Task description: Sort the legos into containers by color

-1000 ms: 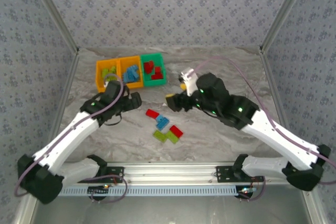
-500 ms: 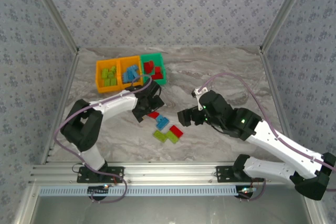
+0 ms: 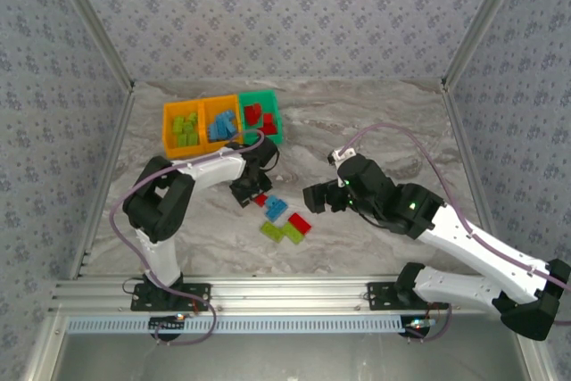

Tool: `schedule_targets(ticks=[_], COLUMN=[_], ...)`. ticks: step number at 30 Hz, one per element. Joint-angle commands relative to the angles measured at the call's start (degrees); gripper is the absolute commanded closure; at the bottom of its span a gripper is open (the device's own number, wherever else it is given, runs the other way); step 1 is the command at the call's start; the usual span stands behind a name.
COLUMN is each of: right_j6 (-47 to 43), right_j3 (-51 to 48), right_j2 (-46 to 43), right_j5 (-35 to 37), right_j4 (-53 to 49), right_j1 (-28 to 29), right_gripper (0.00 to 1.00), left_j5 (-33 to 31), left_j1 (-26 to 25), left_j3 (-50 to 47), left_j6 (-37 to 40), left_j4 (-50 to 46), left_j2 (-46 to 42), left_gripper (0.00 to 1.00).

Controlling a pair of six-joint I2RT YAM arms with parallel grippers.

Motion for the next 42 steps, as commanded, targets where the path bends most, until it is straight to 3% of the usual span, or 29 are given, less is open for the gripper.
schedule_targets(ticks=[1,5,8,13,17,20,26,33,35,38,42], right_j6=[-2.0,-3.6,-3.6,-2.6,-0.8,0.5,2.1,3.5,3.5,3.4,2.8], right_j3=[-1.7,-2.7,-3.1,-3.0,-3.1,-3.6,-4.1,-3.6,-3.6,-3.9,-5.3], right_j2=[-0.9,-0.7,-1.2,-3.2,-4.6,-5.4,-6.9,-8.0,-8.1,-8.1,-7.8], right_j5=[-4.8,-14.1,-17.4,-12.7,-9.3,-8.3,-6.6,-4.8,-4.3,-3.5,-2.1], right_j4=[0.5,3.3,6.2,6.5,5.1,3.5,2.2,0.4,0.1,0.5,1.7], right_j1=[0.2,0.3,0.9,1.1,1.1,1.2,1.5,2.2,2.4,2.5,2.5], right_gripper=[0.0,0.0,0.0,0.0,0.0,0.0,0.0,0.0,0.0,0.0,0.0], left_j5=[0.8,0.5,-1.4,-5.2,-13.0,-15.1,-11.4,-9.8,-9.4,-5.9,-4.0], left_j1=[-0.3,0.1,0.7,2.2,4.9,7.4,11.4,12.6,12.6,12.3,8.4], left_j3=[0.3,0.0,1.1,8.5,20.0,27.8,46.7,62.1,62.1,58.8,38.9], left_j6=[1.5,5.4,9.0,18.9,25.8,31.0,36.7,40.5,40.7,41.4,44.4], left_j4=[-0.1,0.8,2.6,3.4,-2.1,-1.8,-4.6,-10.0,-10.5,-10.8,-3.1], left_j2=[0.7,-2.6,-6.3,-10.1,-5.7,0.2,14.0,22.9,21.6,17.0,1.6], left_gripper=[0.53,0.67,0.7,0.7,0.71,0.71,0.66,0.44,0.38,0.4,0.41])
